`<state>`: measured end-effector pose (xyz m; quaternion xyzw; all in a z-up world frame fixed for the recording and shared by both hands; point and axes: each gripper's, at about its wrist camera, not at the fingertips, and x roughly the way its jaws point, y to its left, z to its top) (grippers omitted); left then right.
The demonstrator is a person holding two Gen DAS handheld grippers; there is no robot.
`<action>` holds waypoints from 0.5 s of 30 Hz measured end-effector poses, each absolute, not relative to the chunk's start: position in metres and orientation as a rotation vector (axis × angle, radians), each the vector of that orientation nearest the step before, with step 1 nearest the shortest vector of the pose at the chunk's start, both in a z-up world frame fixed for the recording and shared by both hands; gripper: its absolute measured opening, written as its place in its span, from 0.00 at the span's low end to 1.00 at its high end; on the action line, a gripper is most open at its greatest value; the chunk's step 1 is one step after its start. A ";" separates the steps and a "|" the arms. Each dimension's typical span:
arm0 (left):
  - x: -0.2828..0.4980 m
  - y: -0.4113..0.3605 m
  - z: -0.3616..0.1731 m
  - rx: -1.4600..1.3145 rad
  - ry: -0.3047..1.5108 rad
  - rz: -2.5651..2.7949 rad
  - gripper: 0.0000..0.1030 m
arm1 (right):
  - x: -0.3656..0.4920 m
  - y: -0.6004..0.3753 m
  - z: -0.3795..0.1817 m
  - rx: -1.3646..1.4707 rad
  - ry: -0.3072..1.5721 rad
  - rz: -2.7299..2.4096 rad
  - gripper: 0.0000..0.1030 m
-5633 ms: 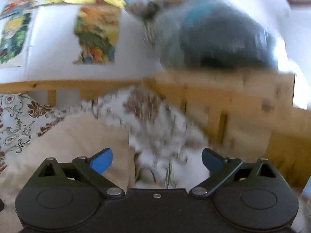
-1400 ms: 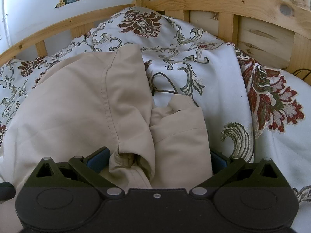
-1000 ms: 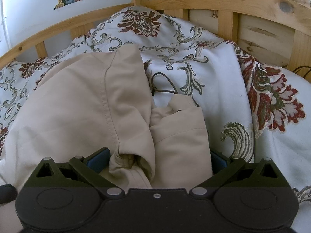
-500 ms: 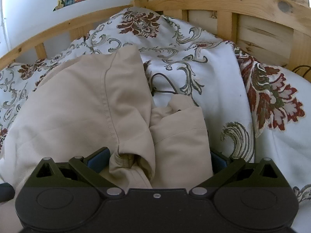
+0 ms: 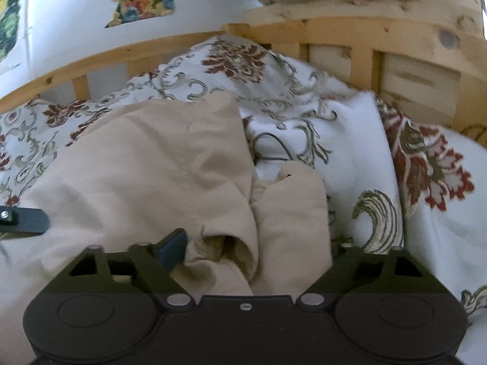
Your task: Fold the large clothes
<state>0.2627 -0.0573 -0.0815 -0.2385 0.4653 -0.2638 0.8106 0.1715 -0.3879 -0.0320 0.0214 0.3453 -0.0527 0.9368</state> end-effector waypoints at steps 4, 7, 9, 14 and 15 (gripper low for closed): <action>0.269 -0.057 -0.080 -0.507 1.052 -0.578 1.00 | 0.174 -0.391 -0.032 0.075 0.718 -0.089 0.69; 0.271 -0.053 -0.081 -0.536 1.074 -0.595 0.99 | 0.177 -0.402 -0.034 0.187 0.738 -0.094 0.73; 0.272 -0.046 -0.085 -0.578 1.071 -0.607 0.99 | 0.177 -0.410 -0.034 0.257 0.739 -0.095 0.73; 0.274 -0.039 -0.094 -0.663 1.075 -0.602 0.99 | 0.178 -0.411 -0.035 0.283 0.738 -0.095 0.73; 0.276 -0.042 -0.094 -0.653 1.082 -0.601 0.99 | 0.180 -0.411 -0.035 0.283 0.739 -0.099 0.73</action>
